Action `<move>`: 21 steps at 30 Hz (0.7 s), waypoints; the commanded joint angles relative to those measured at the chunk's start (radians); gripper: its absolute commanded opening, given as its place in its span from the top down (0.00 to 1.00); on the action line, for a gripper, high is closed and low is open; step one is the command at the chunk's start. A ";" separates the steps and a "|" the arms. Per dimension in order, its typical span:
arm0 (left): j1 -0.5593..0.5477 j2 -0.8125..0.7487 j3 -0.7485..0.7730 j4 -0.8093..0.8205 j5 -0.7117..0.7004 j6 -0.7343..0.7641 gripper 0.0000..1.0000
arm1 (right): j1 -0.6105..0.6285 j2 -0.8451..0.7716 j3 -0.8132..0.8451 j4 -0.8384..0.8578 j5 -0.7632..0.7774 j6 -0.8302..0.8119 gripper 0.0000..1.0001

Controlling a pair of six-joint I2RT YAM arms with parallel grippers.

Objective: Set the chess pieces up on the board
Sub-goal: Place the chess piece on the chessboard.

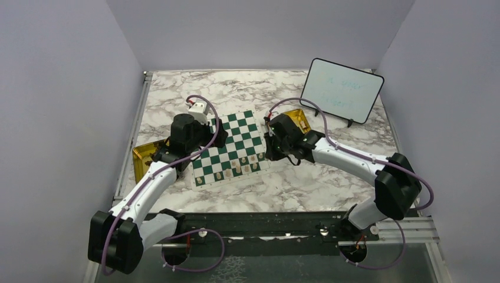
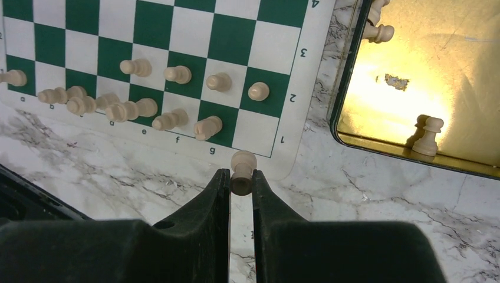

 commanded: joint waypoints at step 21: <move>0.000 -0.210 -0.060 -0.106 -0.295 0.069 0.01 | 0.098 0.240 0.150 -0.105 0.184 0.038 0.89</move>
